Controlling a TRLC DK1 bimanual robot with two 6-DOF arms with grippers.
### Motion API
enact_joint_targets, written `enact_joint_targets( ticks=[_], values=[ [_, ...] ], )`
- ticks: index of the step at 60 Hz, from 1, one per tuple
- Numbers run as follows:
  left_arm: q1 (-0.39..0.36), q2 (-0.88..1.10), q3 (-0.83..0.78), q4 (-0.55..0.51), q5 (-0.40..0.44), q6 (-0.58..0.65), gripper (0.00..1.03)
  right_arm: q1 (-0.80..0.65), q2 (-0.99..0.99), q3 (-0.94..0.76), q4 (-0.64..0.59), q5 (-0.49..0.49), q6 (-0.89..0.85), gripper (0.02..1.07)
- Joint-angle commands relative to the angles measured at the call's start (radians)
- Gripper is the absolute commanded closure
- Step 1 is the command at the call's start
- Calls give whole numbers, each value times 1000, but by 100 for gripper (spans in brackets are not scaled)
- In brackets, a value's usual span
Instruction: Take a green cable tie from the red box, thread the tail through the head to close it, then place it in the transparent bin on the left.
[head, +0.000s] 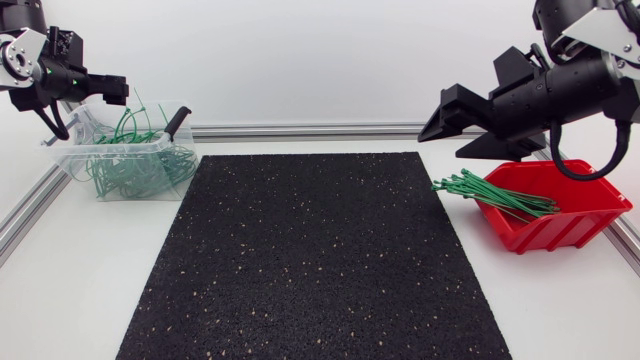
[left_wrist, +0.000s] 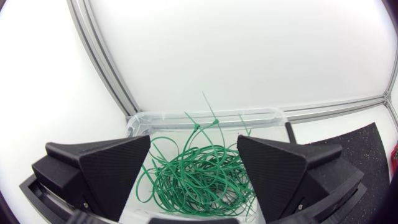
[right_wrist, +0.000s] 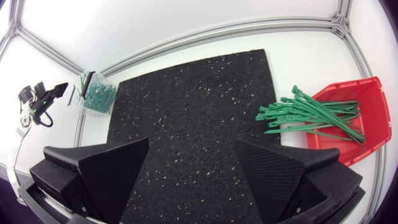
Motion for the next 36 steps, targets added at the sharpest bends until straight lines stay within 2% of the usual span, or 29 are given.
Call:
enact_joint_targets(
  ticks=[1,8,14,20,36],
  values=[
    [-18,-93,-52,4,-1,-27,4,-50,-36,-46,31,24,-44,7],
    [-48,-166,-139,26,-3,-73,4,-116,-82,-114,98,43,-76,7],
    [-70,-281,-290,152,0,-65,4,-169,-131,-165,125,43,-101,7],
    [-77,-353,-385,185,20,-60,4,-211,-189,-221,155,49,-125,7],
    [-85,-487,-580,228,74,-74,4,-205,-378,-422,296,208,-211,7]
  ],
)
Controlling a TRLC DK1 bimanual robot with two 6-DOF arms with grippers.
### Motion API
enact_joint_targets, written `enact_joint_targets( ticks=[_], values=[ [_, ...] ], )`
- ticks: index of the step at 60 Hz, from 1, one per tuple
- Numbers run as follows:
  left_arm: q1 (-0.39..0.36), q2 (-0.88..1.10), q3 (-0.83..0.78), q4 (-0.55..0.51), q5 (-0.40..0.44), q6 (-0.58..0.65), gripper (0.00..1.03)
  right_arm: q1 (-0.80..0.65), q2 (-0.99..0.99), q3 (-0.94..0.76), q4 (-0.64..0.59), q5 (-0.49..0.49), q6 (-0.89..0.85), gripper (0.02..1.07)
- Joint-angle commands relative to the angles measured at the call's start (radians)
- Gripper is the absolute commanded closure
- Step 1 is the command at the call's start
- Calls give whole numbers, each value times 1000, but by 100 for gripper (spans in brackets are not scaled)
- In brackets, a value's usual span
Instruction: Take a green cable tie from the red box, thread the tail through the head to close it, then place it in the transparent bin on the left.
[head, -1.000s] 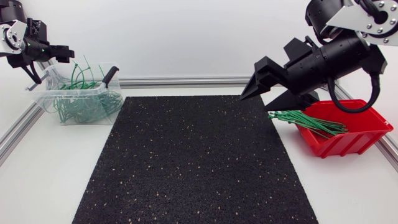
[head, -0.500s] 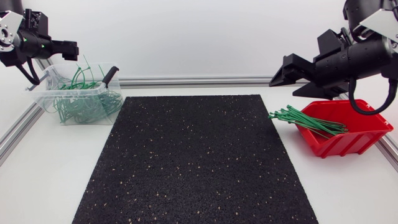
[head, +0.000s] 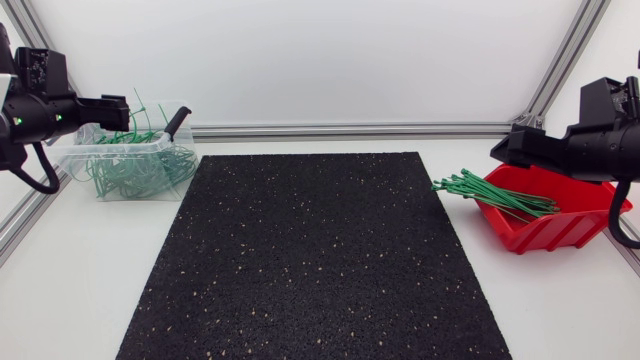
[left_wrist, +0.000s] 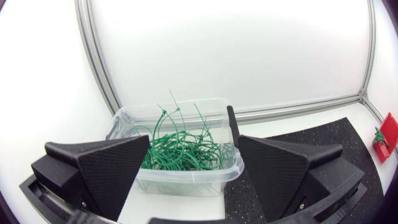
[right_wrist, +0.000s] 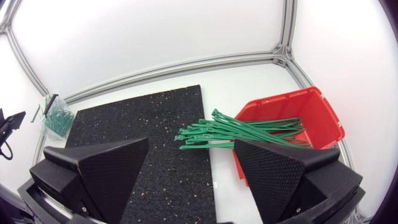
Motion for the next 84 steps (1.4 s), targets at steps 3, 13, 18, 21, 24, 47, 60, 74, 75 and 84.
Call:
enact_joint_targets(
  ticks=[3,13,18,21,24,47,60,74,75,84],
  values=[
    [-6,-76,-98,29,17,-27,4,4,-84,-87,45,43,-48,7],
    [4,-175,-216,55,69,-50,4,29,-198,-188,125,119,-86,7],
    [0,-217,-262,55,70,-53,4,35,-245,-231,166,149,-103,7],
    [0,-235,-285,54,70,-57,4,35,-262,-248,172,150,-109,7],
    [-3,-260,-319,55,72,-61,4,35,-280,-267,182,152,-109,7],
    [22,-449,-512,75,93,-86,4,48,-488,-452,260,184,-140,7],
    [51,-541,-598,88,123,-92,4,54,-614,-552,309,177,-141,7],
    [45,-642,-695,130,124,-118,4,62,-733,-652,369,167,-138,7],
    [45,-651,-702,132,124,-118,4,63,-741,-658,373,166,-138,7],
    [40,-754,-770,129,124,-119,4,67,-818,-722,411,159,-137,7]
  ],
)
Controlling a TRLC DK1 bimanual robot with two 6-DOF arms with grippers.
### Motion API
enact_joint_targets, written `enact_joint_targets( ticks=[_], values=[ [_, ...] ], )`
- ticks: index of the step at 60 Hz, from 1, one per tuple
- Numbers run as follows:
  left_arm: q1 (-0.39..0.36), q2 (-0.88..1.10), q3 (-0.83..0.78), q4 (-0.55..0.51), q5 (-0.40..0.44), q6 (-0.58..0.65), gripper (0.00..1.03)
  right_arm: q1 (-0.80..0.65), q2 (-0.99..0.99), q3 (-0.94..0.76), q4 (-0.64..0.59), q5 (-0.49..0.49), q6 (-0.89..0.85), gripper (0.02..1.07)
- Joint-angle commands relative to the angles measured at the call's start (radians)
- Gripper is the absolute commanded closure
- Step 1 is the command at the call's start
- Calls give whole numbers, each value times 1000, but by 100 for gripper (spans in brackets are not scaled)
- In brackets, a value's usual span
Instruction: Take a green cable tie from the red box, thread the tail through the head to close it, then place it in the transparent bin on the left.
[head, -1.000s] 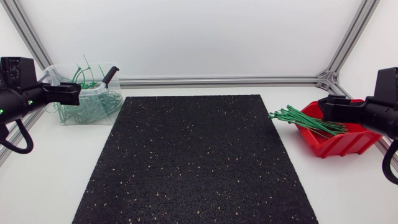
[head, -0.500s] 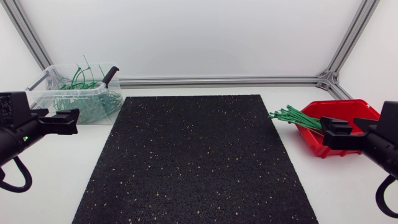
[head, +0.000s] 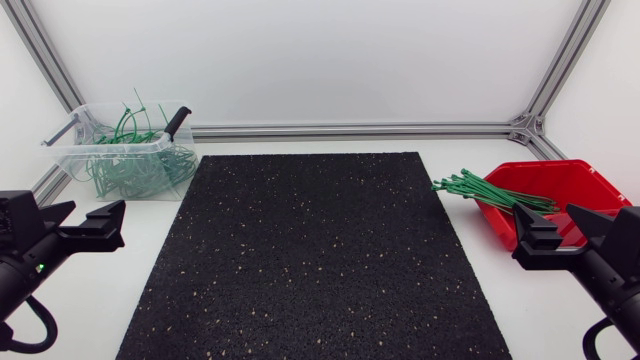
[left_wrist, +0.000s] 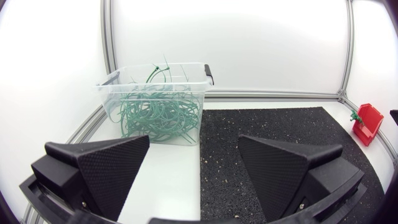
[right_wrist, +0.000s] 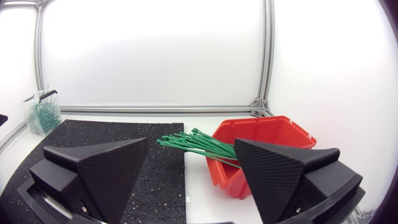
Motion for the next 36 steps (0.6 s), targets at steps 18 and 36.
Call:
enact_joint_targets(
  ticks=[18,36],
  values=[
    [-42,-224,-127,-20,-25,-32,4,19,-189,-173,102,-19,-3,7],
    [-90,-373,-193,-49,-63,-39,4,23,-242,-217,128,-23,-2,7]
  ],
)
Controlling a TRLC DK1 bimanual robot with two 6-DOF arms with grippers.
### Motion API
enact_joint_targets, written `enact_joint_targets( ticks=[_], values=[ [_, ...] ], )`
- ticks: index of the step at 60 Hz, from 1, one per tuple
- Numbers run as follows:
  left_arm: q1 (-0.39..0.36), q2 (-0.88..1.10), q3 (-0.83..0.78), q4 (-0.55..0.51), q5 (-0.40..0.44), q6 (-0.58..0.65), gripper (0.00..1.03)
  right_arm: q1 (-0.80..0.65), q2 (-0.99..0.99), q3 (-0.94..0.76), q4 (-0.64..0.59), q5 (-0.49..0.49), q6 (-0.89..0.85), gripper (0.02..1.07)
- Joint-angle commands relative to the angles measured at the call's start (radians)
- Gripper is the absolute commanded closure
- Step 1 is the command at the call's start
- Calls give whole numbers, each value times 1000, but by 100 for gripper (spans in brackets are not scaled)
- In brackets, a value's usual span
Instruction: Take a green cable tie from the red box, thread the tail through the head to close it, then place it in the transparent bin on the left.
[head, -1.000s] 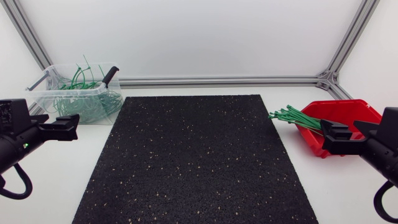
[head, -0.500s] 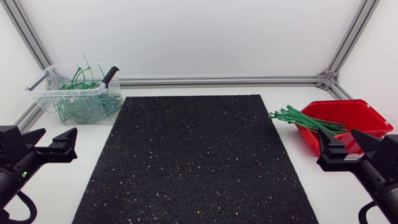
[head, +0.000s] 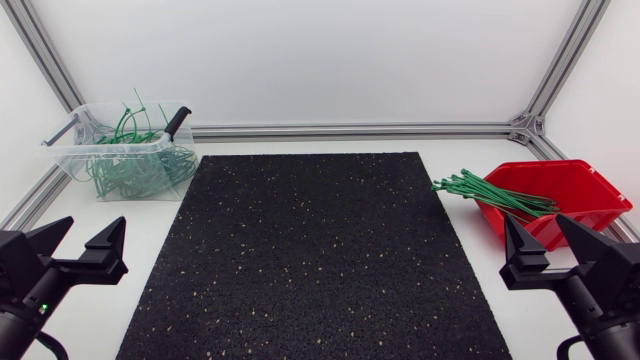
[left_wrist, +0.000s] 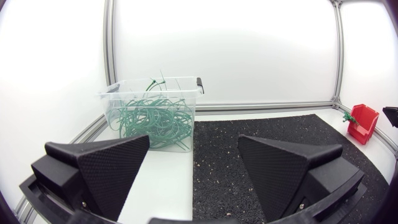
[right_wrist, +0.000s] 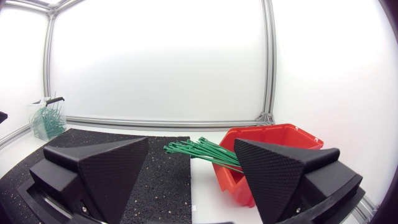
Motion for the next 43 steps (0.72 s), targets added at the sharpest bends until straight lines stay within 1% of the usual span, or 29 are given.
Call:
enact_joint_targets(
  ticks=[1,27,43],
  values=[
    [-17,-45,-39,-7,-14,-15,4,7,-6,-22,16,-3,-2,7],
    [-88,-263,-135,-51,-68,-26,4,7,-6,-22,16,-3,-2,7],
    [-88,-263,-135,-51,-68,-26,4,7,-6,-22,16,-3,-2,7]
  ],
)
